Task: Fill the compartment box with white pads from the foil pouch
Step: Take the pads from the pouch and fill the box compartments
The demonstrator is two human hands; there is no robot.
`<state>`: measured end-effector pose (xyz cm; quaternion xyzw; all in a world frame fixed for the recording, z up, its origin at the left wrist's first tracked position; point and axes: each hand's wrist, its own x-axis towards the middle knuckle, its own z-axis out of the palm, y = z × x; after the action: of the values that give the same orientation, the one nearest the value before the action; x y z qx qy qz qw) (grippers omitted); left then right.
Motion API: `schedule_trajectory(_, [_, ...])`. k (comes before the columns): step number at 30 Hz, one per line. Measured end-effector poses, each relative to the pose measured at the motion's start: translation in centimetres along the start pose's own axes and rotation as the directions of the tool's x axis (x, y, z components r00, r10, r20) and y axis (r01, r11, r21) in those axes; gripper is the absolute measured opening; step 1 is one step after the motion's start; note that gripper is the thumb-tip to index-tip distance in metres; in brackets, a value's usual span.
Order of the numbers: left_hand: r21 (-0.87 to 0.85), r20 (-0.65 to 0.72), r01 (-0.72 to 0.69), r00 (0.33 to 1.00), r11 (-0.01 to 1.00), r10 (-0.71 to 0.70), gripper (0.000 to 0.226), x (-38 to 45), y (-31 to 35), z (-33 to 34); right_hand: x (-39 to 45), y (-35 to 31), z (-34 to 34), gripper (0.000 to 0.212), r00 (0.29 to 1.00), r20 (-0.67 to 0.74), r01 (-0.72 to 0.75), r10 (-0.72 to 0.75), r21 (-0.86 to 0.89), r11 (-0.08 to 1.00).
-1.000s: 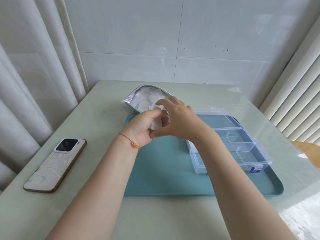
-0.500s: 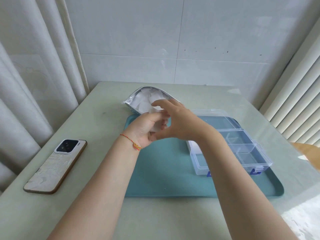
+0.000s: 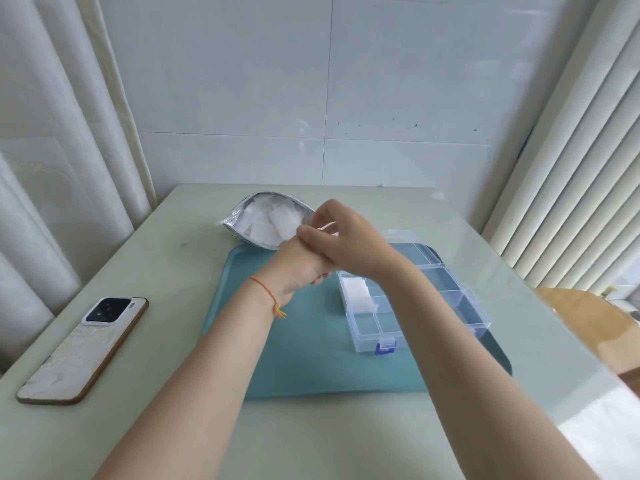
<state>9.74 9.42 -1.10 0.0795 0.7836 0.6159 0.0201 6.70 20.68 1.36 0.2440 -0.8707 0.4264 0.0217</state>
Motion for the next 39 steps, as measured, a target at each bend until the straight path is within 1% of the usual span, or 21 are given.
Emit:
schedule_trajectory(2, [-0.033, 0.018, -0.02, 1.0, 0.999, 0.021, 0.034, -0.2, 0.4, 1.0, -0.7, 0.2, -0.6, 0.021, 1.0, -0.009, -0.017, 0.018, 0.071, 0.997])
schedule_trajectory(3, [-0.051, 0.026, -0.023, 0.999, 0.998, 0.025, 0.035, -0.3, 0.7, 1.5, -1.1, 0.4, -1.1, 0.024, 1.0, 0.002, -0.029, 0.029, 0.12, 0.992])
schedule_trajectory(5, [-0.075, 0.027, -0.015, 0.999, 0.997, 0.017, 0.025, -0.3, 1.0, 2.0, -1.9, 0.8, -2.1, 0.028, 0.999, 0.011, -0.051, 0.05, 0.184, 0.982])
schedule_trajectory(6, [-0.089, 0.021, -0.002, 1.0, 0.996, 0.004, 0.02, -0.3, 1.0, 2.1, -2.2, 1.1, -2.7, 0.025, 0.998, 0.01, -0.059, 0.058, 0.219, 0.974])
schedule_trajectory(8, [-0.135, 0.008, 0.035, 0.999, 0.99, -0.034, 0.019, -0.1, 1.0, 2.4, -2.5, 1.9, -3.6, 0.015, 0.997, 0.027, -0.083, 0.078, 0.304, 0.949])
schedule_trajectory(10, [-0.145, 0.008, 0.048, 0.999, 0.988, -0.048, 0.019, 0.1, 0.9, 2.8, -2.8, 2.9, -4.3, 0.017, 0.99, 0.095, -0.135, 0.108, 0.358, 0.924])
schedule_trajectory(13, [-0.124, 0.01, 0.039, 0.999, 0.991, -0.038, 0.018, 0.5, 1.1, 3.4, -3.1, 4.0, -4.7, 0.011, 0.971, 0.189, -0.207, 0.146, 0.362, 0.909])
schedule_trajectory(15, [-0.1, 0.013, 0.05, 0.999, 0.994, -0.049, 0.019, 0.6, 1.3, 3.7, -3.1, 4.6, -4.7, 0.008, 0.966, 0.174, -0.245, 0.189, 0.398, 0.884])
schedule_trajectory(17, [-0.051, 0.023, 0.101, 0.995, 0.994, -0.1, 0.033, 0.6, 0.9, 3.4, -2.9, 5.2, -4.8, 0.01, 0.959, 0.115, -0.283, 0.259, 0.424, 0.86])
schedule_trajectory(18, [-0.015, -0.011, 0.132, 0.991, 0.991, -0.132, 0.038, 0.8, 0.6, 3.0, -2.8, 5.5, -5.0, 0.011, 0.95, 0.08, -0.308, 0.303, 0.42, 0.854])
schedule_trajectory(19, [0.014, -0.075, 0.16, 0.984, 0.987, -0.159, 0.036, 0.9, 0.2, 2.4, -2.7, 5.8, -5.2, 0.012, 0.936, 0.048, -0.338, 0.348, 0.396, 0.854])
schedule_trajectory(21, [0.007, -0.25, 0.209, 0.947, 0.978, -0.201, 0.01, 1.1, -0.8, 1.1, -2.7, 6.5, -5.4, 0.015, 0.914, 0.007, -0.388, 0.406, 0.31, 0.868])
schedule_trajectory(22, [0.005, -0.303, 0.244, 0.925, 0.97, -0.231, 0.004, 1.2, -1.3, 0.5, -2.6, 6.8, -5.3, 0.015, 0.909, 0.0, -0.402, 0.416, 0.257, 0.879])
schedule_trajectory(23, [0.022, -0.316, 0.29, 0.91, 0.957, -0.269, 0.006, 1.3, -1.8, 0.4, -2.6, 7.0, -5.0, 0.015, 0.909, -0.003, -0.408, 0.418, 0.209, 0.889])
schedule_trajectory(25, [0.071, -0.249, 0.37, 0.906, 0.926, -0.343, 0.003, 1.4, -2.6, 0.7, -2.4, 7.3, -4.1, 0.013, 0.906, -0.002, -0.418, 0.423, 0.15, 0.896])
schedule_trajectory(28, [0.101, -0.182, 0.417, 0.9, 0.903, -0.396, 0.011, 1.6, -3.4, 1.8, -2.1, 7.6, -2.9, 0.015, 0.91, 0.01, -0.415, 0.415, 0.05, 0.908])
schedule_trajectory(30, [0.1, -0.167, 0.414, 0.903, 0.905, -0.395, 0.014, 1.9, -3.6, 2.2, -2.0, 7.8, -2.5, 0.012, 0.913, 0.028, -0.407, 0.408, -0.038, 0.913])
schedule_trajectory(34, [0.118, -0.146, 0.399, 0.913, 0.91, -0.381, 0.014, 2.2, -3.8, 2.2, -1.9, 8.4, -1.8, 0.02, 0.901, 0.015, -0.428, 0.434, -0.14, 0.893])
schedule_trajectory(39, [0.164, -0.141, 0.384, 0.921, 0.909, -0.363, 0.013, 2.4, -3.5, 2.7, -1.9, 8.3, -1.1, 0.015, 0.908, -0.017, -0.41, 0.42, -0.256, 0.876])
